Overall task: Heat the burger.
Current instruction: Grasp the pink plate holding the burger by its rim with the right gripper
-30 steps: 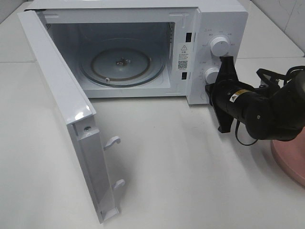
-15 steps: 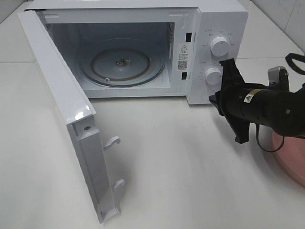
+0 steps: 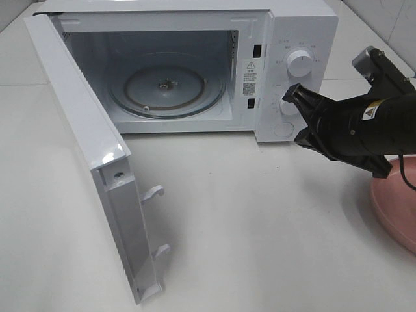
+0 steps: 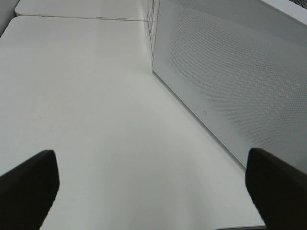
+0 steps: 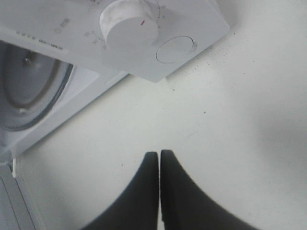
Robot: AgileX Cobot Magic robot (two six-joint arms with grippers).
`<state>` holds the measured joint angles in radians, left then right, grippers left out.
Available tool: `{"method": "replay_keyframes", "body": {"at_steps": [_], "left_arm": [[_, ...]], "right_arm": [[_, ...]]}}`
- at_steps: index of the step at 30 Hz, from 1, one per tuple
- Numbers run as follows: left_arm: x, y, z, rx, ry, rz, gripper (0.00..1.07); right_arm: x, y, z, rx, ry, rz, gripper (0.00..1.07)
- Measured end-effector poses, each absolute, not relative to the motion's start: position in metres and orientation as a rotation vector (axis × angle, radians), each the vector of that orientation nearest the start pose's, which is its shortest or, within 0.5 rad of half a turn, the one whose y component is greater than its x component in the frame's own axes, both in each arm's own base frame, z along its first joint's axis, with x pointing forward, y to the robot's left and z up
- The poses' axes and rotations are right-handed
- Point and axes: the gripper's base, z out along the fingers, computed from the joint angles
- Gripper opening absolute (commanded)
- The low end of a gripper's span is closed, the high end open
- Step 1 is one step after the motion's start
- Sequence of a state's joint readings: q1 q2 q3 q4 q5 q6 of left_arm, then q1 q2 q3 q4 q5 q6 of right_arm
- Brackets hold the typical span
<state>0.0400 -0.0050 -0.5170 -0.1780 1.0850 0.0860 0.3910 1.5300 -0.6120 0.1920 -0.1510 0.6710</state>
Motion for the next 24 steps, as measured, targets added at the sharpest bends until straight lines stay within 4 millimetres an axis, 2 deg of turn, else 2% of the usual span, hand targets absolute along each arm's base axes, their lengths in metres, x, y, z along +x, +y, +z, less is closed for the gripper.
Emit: {"method": "replay_keyframes", "body": {"at_steps": [3,5,6,13,19,21,24], "left_arm": [[-0.009,-0.015,0.281,0.06,2.035,-0.134,0.98],[-0.009,-0.015,0.281,0.06,2.035,-0.134,0.98],[-0.009,-0.015,0.281,0.06,2.035,-0.134,0.98],[-0.009,-0.015,0.281,0.06,2.035,-0.134,0.98],[-0.009,-0.015,0.281,0.06,2.035,-0.134,0.98],[-0.009,-0.015,0.281,0.06,2.035,-0.134,0.98],[-0.009,-0.015,0.281,0.06,2.035,-0.134,0.98]], "right_arm": [[0.26,0.105,0.181,0.527,2.282,0.608,0.02],[0.251,0.103,0.19,0.392,2.339,0.551,0.03],[0.251,0.103,0.19,0.392,2.339,0.551,0.03],[0.234,0.099,0.206,0.112,2.409,0.45,0.05],[0.225,0.096,0.209,0.005,2.475,0.392,0.06],[0.222,0.094,0.211,-0.106,2.59,0.294,0.08],[0.222,0.092,0.217,-0.163,2.636,0.23,0.09]]}}
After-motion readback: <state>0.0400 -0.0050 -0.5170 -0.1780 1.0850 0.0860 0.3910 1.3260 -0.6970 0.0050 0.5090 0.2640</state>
